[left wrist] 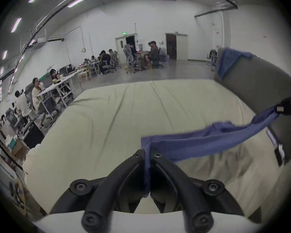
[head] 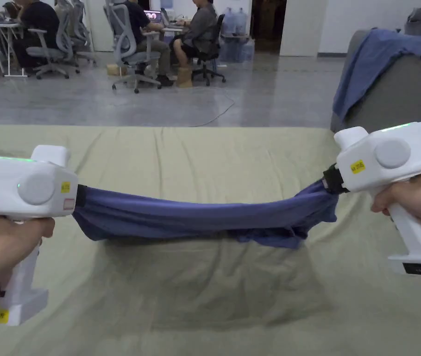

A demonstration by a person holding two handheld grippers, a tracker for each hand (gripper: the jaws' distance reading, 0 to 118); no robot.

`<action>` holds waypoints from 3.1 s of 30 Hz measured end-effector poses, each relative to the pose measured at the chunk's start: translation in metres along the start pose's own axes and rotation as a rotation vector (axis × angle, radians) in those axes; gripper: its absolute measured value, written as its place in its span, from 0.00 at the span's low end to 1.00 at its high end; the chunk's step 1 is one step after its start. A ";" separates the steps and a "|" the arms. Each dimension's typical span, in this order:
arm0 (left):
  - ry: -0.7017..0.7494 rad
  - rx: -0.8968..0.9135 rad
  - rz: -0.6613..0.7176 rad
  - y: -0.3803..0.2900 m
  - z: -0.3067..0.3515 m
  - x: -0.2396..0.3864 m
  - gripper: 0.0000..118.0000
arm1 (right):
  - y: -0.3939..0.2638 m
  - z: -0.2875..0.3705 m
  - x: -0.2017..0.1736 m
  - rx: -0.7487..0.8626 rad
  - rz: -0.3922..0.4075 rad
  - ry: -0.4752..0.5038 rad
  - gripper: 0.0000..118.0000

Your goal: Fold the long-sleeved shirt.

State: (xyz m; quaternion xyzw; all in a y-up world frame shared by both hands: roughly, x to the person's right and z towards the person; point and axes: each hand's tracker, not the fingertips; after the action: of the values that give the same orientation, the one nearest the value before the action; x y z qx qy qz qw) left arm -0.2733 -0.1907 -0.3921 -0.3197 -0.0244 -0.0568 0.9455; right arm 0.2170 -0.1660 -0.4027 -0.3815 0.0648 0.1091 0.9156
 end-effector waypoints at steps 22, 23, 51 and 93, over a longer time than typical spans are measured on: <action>-0.276 -0.622 -0.067 -0.253 0.044 -0.008 0.01 | -0.277 0.005 -0.064 -0.638 0.206 0.344 0.00; -0.279 -0.621 -0.082 -0.252 0.045 -0.009 0.01 | -0.277 0.007 -0.064 -0.653 0.218 0.351 0.00; -0.136 -0.129 -0.004 -0.092 -0.047 0.011 0.00 | -0.023 -0.119 -0.031 -0.158 -0.014 0.092 0.01; -0.193 -0.103 0.052 -0.150 0.033 0.007 0.00 | -0.147 -0.122 -0.104 -0.308 -0.032 0.129 0.04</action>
State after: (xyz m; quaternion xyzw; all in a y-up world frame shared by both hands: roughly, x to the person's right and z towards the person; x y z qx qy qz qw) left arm -0.2853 -0.2900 -0.2748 -0.3725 -0.1041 -0.0021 0.9222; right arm 0.1487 -0.3691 -0.3662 -0.5247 0.0998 0.0786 0.8418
